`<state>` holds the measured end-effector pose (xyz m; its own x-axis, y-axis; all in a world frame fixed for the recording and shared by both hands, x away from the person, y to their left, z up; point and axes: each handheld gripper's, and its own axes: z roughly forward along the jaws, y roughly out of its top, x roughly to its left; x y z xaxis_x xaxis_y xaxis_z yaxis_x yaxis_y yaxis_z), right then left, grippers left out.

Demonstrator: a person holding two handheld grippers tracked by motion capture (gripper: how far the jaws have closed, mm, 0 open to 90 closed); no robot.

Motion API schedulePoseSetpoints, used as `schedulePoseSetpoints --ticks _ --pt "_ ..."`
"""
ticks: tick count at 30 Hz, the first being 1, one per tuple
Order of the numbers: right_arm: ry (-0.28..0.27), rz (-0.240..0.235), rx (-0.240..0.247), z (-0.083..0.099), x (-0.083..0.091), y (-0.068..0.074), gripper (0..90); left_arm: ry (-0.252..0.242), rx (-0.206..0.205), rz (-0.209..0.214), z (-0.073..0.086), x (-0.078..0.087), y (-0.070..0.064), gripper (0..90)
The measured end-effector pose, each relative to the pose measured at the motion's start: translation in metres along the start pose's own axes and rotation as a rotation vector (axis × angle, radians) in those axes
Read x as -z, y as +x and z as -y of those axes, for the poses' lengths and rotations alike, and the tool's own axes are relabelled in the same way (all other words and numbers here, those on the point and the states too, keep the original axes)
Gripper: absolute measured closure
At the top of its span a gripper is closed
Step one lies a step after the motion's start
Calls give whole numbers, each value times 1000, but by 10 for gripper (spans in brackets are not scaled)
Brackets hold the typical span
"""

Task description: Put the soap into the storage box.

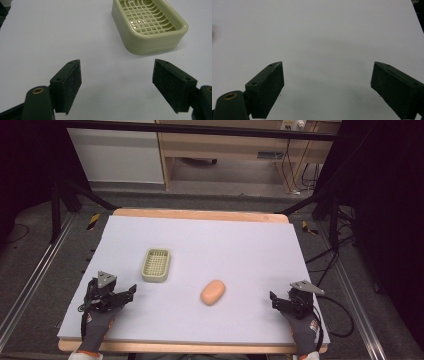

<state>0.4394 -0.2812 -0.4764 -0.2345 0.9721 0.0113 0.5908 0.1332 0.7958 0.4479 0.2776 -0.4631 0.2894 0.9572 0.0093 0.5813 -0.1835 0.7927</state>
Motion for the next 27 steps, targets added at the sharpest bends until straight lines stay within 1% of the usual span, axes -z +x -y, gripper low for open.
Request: schedulePoseSetpoints --ticks 6,7,13,14,21,27 --pt "1 5 -2 0 1 0 113 -7 -8 10 -2 3 -4 223" --pt "0 5 -4 0 1 0 111 -6 -11 18 -2 3 -7 222" --pt "3 5 -4 0 0 0 107 -7 -25 34 -3 3 -12 222" --pt "7 0 -6 0 0 0 105 -5 -33 39 -4 3 -15 222" --pt "9 4 2 0 1 1 100 -7 -49 52 -6 4 -22 218" --pt "8 8 2 0 1 2 97 -8 -66 69 -8 5 -31 213"
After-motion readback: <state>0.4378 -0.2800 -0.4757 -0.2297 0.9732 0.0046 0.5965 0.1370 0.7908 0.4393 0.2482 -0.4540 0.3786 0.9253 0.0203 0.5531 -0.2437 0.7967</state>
